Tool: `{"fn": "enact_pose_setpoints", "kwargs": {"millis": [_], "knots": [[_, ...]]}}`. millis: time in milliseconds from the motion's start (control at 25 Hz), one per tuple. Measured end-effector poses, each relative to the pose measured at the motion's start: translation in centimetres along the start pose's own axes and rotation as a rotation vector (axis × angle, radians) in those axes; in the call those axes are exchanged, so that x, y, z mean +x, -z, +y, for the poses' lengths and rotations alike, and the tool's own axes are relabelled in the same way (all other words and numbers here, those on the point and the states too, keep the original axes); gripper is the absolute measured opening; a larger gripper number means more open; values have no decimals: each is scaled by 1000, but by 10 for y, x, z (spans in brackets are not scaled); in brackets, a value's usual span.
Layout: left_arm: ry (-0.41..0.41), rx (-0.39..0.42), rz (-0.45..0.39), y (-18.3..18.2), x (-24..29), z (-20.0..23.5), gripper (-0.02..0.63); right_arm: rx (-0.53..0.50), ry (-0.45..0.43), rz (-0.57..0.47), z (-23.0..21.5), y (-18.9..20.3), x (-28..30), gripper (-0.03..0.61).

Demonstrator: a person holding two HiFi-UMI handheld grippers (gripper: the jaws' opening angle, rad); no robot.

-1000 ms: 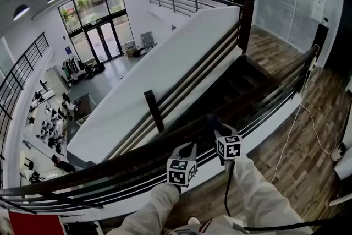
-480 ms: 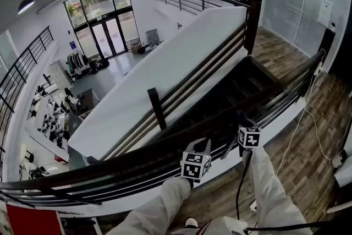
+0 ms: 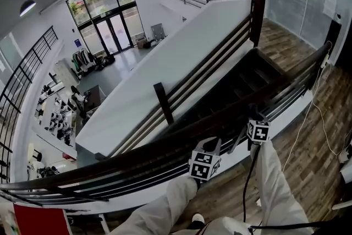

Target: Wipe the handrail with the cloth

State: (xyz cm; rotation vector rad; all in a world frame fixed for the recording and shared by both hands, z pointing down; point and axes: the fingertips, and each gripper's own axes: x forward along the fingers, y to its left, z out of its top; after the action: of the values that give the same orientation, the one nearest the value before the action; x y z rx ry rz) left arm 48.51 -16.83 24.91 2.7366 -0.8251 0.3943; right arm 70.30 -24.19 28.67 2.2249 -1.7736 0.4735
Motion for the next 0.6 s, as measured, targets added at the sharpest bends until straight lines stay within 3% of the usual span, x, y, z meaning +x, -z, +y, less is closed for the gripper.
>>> {"fn": "enact_pose_setpoints", "kwargs": {"millis": [280, 600], "knots": [[-37, -19, 1, 21, -39, 19, 3, 29, -30, -33, 40, 7, -33, 86], [-123, -64, 4, 69, -120, 52, 3, -106, -225, -55, 184, 30, -87, 86]]}}
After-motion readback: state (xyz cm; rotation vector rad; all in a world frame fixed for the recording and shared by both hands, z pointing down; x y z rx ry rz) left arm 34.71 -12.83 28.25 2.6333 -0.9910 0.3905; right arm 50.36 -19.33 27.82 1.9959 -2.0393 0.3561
